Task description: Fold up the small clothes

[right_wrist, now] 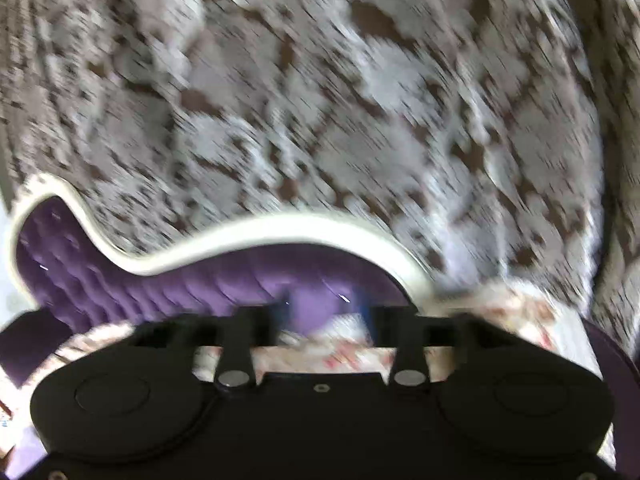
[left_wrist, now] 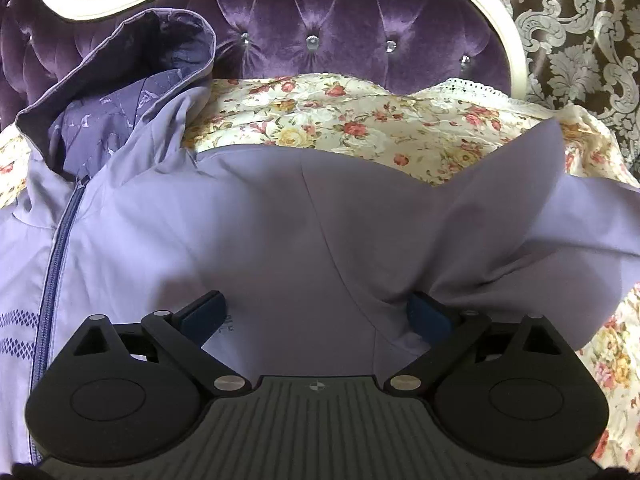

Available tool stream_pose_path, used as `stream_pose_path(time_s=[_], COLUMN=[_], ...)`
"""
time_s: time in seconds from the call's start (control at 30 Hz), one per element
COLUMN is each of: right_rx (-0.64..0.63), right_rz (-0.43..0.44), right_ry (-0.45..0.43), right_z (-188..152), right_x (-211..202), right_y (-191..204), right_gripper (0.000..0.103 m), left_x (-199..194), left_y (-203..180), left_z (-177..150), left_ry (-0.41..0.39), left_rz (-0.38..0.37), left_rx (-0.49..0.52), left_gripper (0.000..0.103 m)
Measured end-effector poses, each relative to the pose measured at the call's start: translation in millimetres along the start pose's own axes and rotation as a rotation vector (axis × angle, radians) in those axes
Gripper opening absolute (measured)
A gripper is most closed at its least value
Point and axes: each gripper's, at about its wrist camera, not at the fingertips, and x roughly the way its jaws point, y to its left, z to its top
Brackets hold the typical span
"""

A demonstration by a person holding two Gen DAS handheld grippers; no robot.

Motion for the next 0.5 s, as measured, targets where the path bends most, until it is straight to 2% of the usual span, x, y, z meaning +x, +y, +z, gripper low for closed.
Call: stream_pose_path(time_s=[0.03,0.13,0.27,0.37,0.5], right_rx=[0.006,0.06,0.224,0.342,0.397], right_rz=[-0.032,-0.126,-0.204,-0.241,-0.234], right_ry=[0.019,0.075,0.143,0.203,0.231], right_z=[-8,-34,-71,-102,-132], right_x=[7,23,28,24,22], right_y=[-9,-44,-100,-133,-150], right_gripper=[0.087,0.086,0.086,0.086,0.086], left_x=[0,2,3,4,5], left_y=[0,1,2,2,1], left_z=[0,1,0,1,0], left_ry=[-0.004,0.001,0.0,0.001,-0.003], left_rz=[0.0,-0.005,-0.011,-0.015,-0.013], left_rx=[0.002,0.002,0.003,0.003,0.003], left_gripper=[0.1,0.1,0.101,0.102,0.102])
